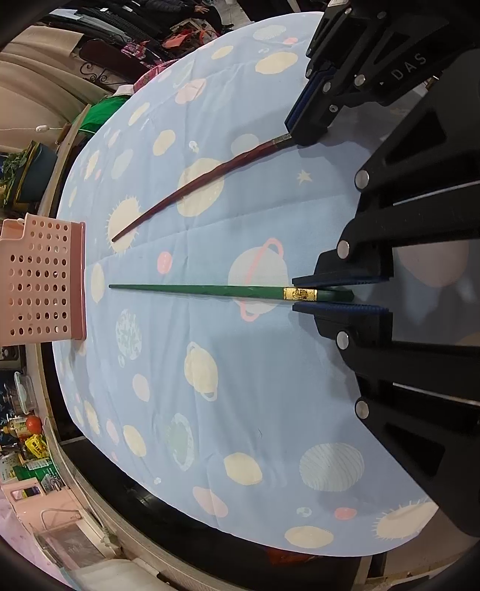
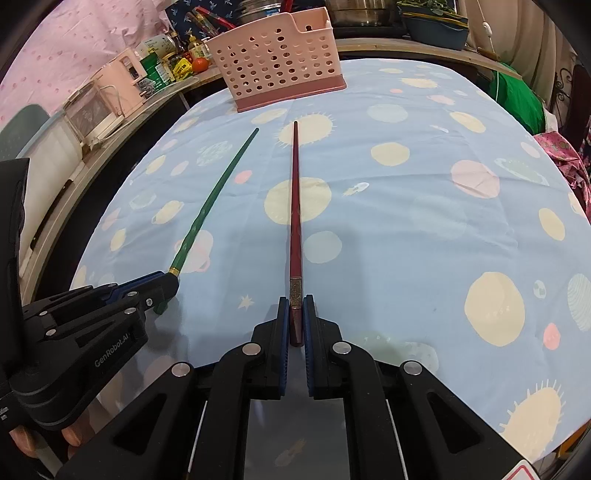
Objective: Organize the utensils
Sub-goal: 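Grasp the dark red chopstick with the right tool while the left tool grasps the green one, then lift the green and dark red chopsticks and carry them over the pink basket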
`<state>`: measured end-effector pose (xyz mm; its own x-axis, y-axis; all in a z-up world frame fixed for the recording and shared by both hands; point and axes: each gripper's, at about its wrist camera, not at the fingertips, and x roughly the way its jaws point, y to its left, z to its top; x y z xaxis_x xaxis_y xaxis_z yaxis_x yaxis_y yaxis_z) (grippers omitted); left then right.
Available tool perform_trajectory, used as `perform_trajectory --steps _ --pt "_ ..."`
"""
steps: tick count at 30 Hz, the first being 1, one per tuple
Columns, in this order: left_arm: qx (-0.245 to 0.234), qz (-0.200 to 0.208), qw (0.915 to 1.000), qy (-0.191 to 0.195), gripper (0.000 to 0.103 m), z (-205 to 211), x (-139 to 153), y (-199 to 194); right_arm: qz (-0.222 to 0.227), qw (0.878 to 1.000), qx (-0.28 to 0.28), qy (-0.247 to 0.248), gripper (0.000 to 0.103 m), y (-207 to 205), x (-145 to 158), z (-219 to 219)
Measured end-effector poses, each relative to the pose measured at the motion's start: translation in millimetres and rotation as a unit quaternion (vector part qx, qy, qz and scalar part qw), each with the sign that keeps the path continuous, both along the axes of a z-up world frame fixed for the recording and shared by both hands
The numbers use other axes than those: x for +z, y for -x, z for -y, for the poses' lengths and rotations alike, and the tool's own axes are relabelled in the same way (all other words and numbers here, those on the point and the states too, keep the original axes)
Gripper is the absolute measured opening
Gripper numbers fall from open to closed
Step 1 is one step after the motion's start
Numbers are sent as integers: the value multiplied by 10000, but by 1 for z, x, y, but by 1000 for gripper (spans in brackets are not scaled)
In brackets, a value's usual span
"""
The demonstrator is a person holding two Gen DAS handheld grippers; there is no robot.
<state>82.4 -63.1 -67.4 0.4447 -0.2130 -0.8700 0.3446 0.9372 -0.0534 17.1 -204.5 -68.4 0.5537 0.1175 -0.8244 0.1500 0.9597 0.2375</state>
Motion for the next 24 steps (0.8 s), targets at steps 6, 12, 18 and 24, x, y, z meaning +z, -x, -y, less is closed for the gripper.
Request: perform_trajectory --steps 6,12,18,24 --pt "-38 88 10000 -3 7 1 7 4 63 10000 28 -32 7 3 8 -1" --pt "24 217 9996 196 7 -2 29 6 305 9995 1 -75 7 6 29 2" --pt "103 369 9984 424 7 -4 55 3 588 9982 -100 -102 7 5 54 9" --pt "254 618 9955 675 7 -10 93 -10 1054 9939 -269 -181 7 2 91 24"
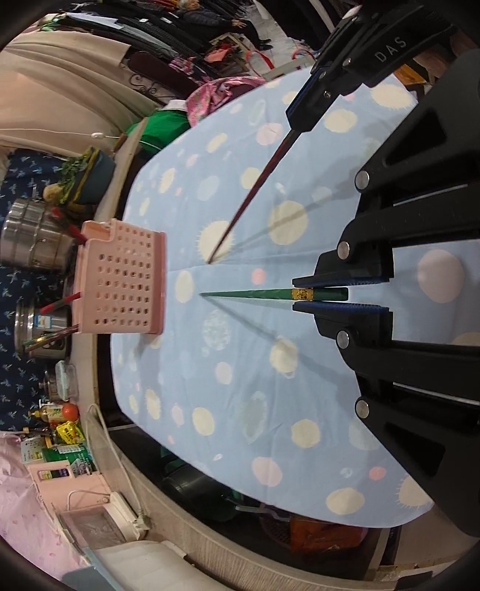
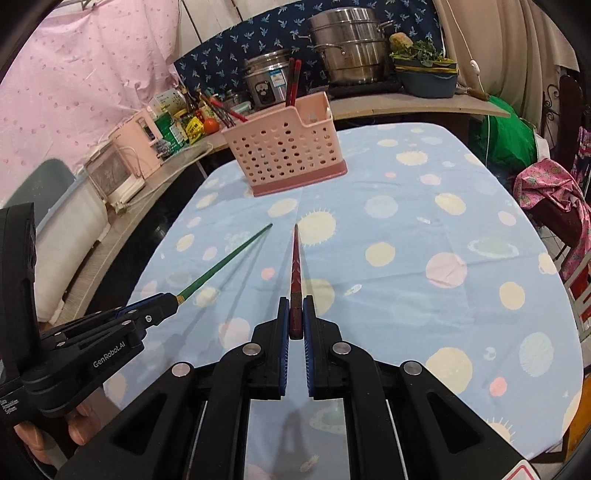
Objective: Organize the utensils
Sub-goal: 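Lift the green and dark red chopsticks and carry them over the pink basket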
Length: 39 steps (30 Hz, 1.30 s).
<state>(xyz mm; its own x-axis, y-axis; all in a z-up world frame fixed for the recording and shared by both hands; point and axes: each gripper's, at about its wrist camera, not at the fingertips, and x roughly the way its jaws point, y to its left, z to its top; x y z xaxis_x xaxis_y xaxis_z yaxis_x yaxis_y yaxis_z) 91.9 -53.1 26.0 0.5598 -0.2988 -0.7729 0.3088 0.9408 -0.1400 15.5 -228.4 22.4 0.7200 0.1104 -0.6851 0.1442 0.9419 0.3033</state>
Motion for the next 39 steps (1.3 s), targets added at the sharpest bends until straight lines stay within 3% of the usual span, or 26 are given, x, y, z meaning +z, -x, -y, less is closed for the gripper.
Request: perform_trajectory --steps 9,27,39 --pt "193 452 9980 390 7 -10 56 -30 720 9972 -186 25 7 -18 53 24" --pt "169 1129 9906 755 7 -4 138 -93 1385 9899 -298 -78 7 -81 121 52" --pt "193 1966 9748 1036 7 14 223 -138 2037 9784 -352 -60 7 -138 191 65"
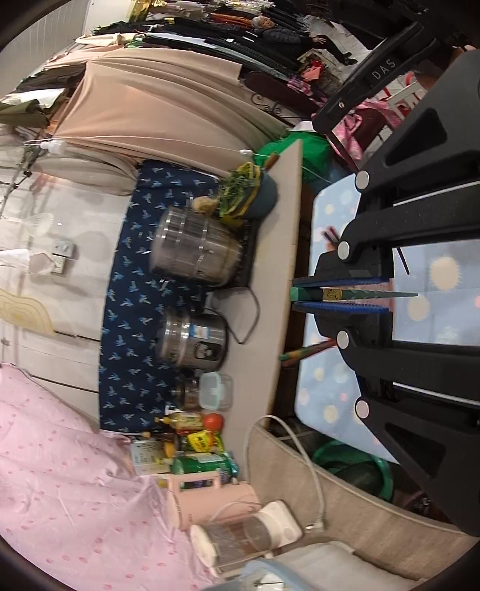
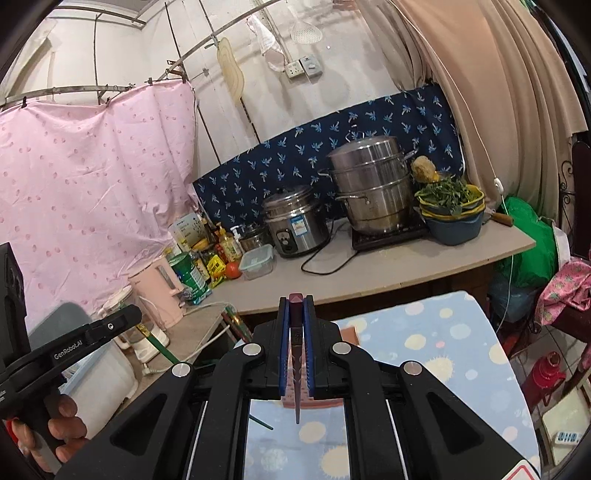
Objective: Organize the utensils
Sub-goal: 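Lift the green and dark red chopsticks and carry them over the pink basket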
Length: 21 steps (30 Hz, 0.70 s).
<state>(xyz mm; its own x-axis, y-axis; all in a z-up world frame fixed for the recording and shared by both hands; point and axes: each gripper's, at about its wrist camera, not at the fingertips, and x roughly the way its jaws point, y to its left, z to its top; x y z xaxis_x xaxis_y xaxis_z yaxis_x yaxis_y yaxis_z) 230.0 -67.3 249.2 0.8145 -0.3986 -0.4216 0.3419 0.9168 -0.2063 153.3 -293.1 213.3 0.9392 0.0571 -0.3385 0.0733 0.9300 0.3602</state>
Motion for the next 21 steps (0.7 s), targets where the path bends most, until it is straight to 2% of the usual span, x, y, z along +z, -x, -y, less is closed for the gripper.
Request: perform_trajectory --steps 7,11,16,21 --pt "64 403 9991 105 7 17 42 -38 161 9998 -65 -63 7 -52 29 13" --pt "177 556 9983 59 7 25 52 -60 143 9998 -103 7 7 -79 34 17" --pt "375 593 9975 -85 7 26 46 -82 -40 9999 -86 124 7 -109 23 16" --pt "460 401 9980 -130 7 21 25 -102 -306 9994 -36 130 7 -131 -1 12"
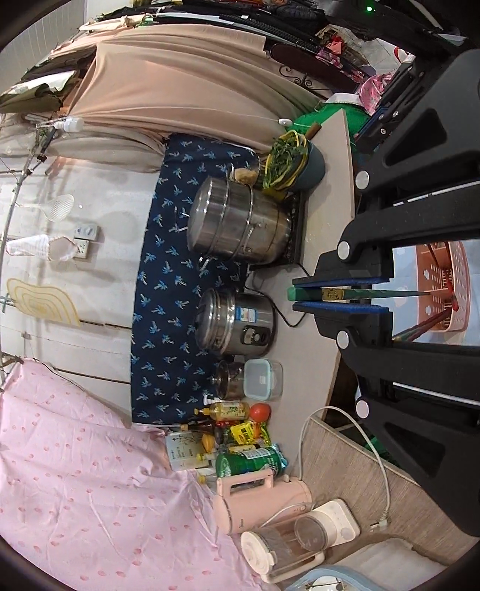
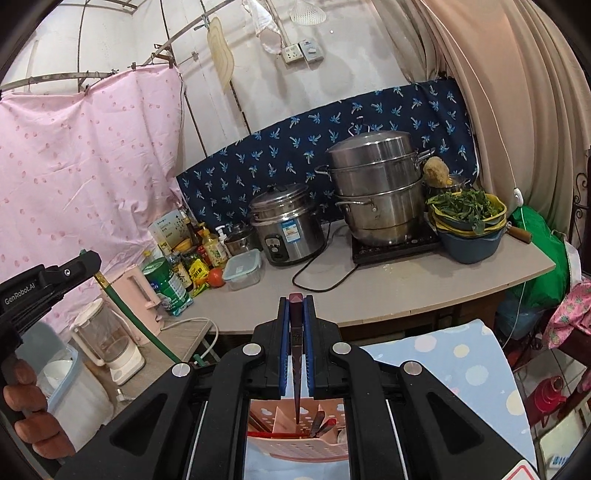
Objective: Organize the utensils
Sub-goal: 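Lift the green and dark red chopsticks and carry them over the pink basket, then open both tools to drop the chopsticks into the basket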
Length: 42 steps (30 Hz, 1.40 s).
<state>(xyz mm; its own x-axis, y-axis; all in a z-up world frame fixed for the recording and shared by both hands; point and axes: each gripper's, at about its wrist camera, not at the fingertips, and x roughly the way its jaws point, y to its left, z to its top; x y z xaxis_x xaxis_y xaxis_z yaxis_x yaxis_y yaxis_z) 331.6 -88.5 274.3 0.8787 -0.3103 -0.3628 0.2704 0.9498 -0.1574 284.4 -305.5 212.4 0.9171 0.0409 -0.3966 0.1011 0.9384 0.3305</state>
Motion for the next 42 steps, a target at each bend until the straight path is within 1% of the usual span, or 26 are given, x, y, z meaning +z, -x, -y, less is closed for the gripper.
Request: perform_trajectory --steps 7,14,17,18,20,22,24,32,33,35,42 --pt "-5 -376 9993 16 7 -1 -36 -27 -346 9993 2 -109 7 -22 -34 0" --pt "-59 -590 9982 -51 7 2 -61 -43 -555 9984 -4 -126 8 -32 -52 -2" --pt "-25 -630 9980 -21 9 1 -67 -44 -576 9983 24 -103 11 -34 -56 -3" --pt "4 -613 9981 -37 10 1 -68 -43 -560 9984 30 -98 11 -33 -56 -3" --pt "38 -583 9983 -81 18 1 -68 -41 -549 9985 41 -81 13 -32 -55 -4" --pt "80 -538 9984 -129 30 2 -67 -39 -531 9985 49 -76 15 -31 -53 -4" --pt "107 -477 9987 -166 35 2 -65 -34 -504 9987 57 -77 17 -28 -51 -5" --pt "189 -487 9982 -306 36 1 -64 -17 -455 9988 157 15 20 -10 -44 -14" --pt "205 -487 9981 -331 37 0 -64 -14 -456 9988 163 25 22 -8 -43 -15" --pt "239 -478 9978 -381 37 -1 -65 -6 -472 9987 193 20 27 -1 -43 -17" --pt "392 -501 9969 -461 37 -10 -65 16 -517 9982 293 29 28 25 -44 -25"
